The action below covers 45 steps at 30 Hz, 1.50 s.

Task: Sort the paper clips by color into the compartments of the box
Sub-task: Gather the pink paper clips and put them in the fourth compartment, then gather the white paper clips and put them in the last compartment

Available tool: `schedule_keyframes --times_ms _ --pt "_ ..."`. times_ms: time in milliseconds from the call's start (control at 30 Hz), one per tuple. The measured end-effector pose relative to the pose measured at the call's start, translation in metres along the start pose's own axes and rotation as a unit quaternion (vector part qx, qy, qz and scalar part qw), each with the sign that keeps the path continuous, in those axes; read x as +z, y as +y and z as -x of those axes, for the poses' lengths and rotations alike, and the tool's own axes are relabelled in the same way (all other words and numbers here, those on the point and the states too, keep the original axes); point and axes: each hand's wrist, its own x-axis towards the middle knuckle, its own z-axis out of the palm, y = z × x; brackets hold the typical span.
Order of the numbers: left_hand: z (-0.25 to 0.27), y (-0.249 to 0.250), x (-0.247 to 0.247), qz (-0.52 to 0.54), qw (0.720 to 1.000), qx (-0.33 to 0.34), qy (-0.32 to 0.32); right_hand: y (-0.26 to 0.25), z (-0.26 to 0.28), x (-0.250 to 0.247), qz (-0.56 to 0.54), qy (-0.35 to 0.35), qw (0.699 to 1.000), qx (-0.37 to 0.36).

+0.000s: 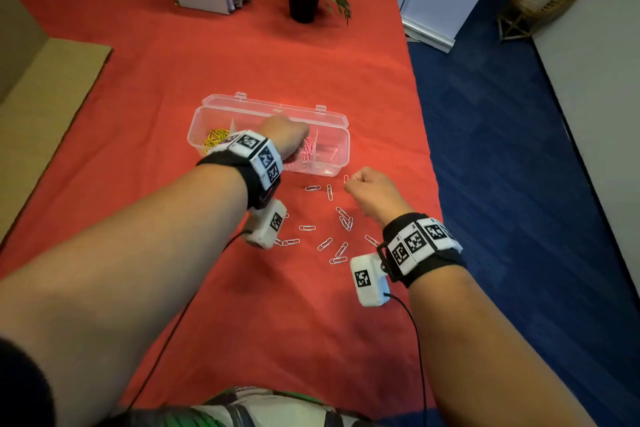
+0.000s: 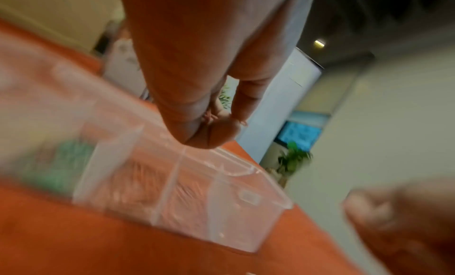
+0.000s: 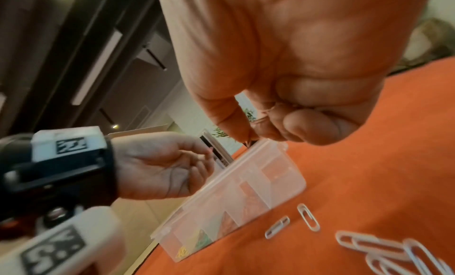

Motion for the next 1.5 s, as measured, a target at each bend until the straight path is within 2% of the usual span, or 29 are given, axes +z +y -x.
schedule_keyframes --times_ms 133,233,333,433,467,500,533,600,700,867,933,1033,1100,1267,1367,1433,1500 --pt "-0.005 0.014 -0.003 -0.198 0.978 0.06 0.024 -0.013 -0.008 0.0 0.007 -0.004 1.0 -0.014" --pt "0.003 0.024 0.0 -0.246 0.968 0.047 0.025 -0.025 -0.015 0.003 0.001 -0.017 1.0 -0.002" --pt "0.006 0.023 -0.006 -0.324 0.945 0.047 0.013 -0.042 -0.023 0.007 -0.025 -0.018 0.999 0.008" --pt "-0.003 0.014 -0.022 -0.278 0.957 0.082 0.028 -0.064 -0.036 0.014 -0.042 -0.015 0.999 0.014" --pt "-0.003 0.01 -0.029 -0.224 0.97 0.089 0.029 -0.07 -0.041 0.018 -0.047 -0.014 0.999 0.016" --pt "-0.001 0.008 -0.035 -0.126 0.988 0.08 0.044 -0.076 -0.044 0.023 -0.046 -0.017 0.999 0.016" --pt "-0.002 0.003 -0.042 -0.069 0.992 0.084 0.07 -0.081 -0.048 0.027 -0.033 -0.021 0.999 0.012" --pt "0.004 -0.012 -0.059 -0.087 0.983 0.115 0.113 -0.093 -0.049 0.034 0.022 -0.034 0.999 0.027" --pt "0.014 -0.043 -0.088 -0.145 0.966 0.136 0.162 -0.103 -0.043 0.039 0.072 -0.006 0.997 0.017" --pt "0.019 -0.114 -0.136 -0.205 0.945 0.076 0.244 -0.09 -0.024 0.056 0.034 0.05 0.995 -0.075" --pt "0.021 -0.135 -0.148 -0.233 0.937 0.048 0.256 -0.081 -0.007 0.069 0.111 0.024 0.988 -0.104" --pt "0.021 -0.153 -0.156 -0.261 0.931 0.028 0.254 -0.059 0.006 0.096 0.247 -0.013 0.961 -0.124" --pt "0.019 -0.156 -0.157 -0.275 0.926 0.04 0.254 -0.046 0.009 0.115 0.289 -0.014 0.949 -0.126" --pt "0.017 -0.153 -0.147 -0.304 0.924 0.077 0.22 -0.036 0.014 0.144 0.352 0.027 0.92 -0.169" --pt "0.012 -0.154 -0.14 -0.333 0.918 0.11 0.184 -0.038 0.018 0.149 0.382 0.015 0.906 -0.183" --pt "0.009 -0.153 -0.138 -0.351 0.91 0.125 0.181 -0.038 0.019 0.149 0.387 0.003 0.903 -0.184" --pt "0.008 -0.15 -0.138 -0.348 0.909 0.128 0.189 -0.036 0.016 0.143 0.362 -0.018 0.917 -0.17"
